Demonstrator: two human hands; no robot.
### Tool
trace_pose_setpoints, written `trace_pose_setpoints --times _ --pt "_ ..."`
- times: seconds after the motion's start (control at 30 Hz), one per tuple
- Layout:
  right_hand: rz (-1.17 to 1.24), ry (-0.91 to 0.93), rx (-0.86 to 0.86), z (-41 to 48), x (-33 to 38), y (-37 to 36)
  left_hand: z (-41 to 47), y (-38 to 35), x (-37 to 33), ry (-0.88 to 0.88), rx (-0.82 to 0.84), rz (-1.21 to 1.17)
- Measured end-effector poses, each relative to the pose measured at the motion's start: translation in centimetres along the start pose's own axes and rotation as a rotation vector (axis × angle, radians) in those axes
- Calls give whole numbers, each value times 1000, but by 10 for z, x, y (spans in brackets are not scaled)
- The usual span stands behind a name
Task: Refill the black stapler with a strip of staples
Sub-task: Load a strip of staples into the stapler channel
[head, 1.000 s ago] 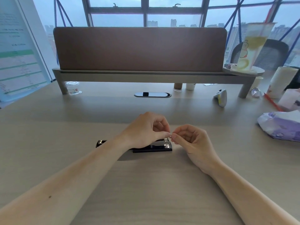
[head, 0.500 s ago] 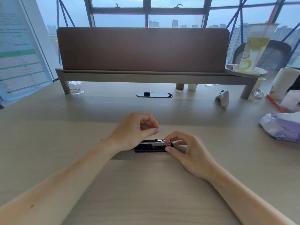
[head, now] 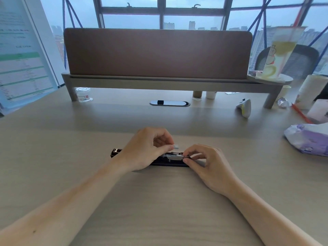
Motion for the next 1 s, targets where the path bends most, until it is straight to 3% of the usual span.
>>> trace_pose_setpoints --times 1.0 --pt "76 -101 -37 0 -10 -2 0 -15 -7 -159 94 200"
Point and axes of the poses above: each hand's wrist, its own z-axis towards the middle knuckle, its own y-axis out of the back of the hand, x = y × z, the point moved 5 cm from there along z, towards the middle knuckle, and after that the axes turned 8 degrees about -z, right-handed, at the moved point
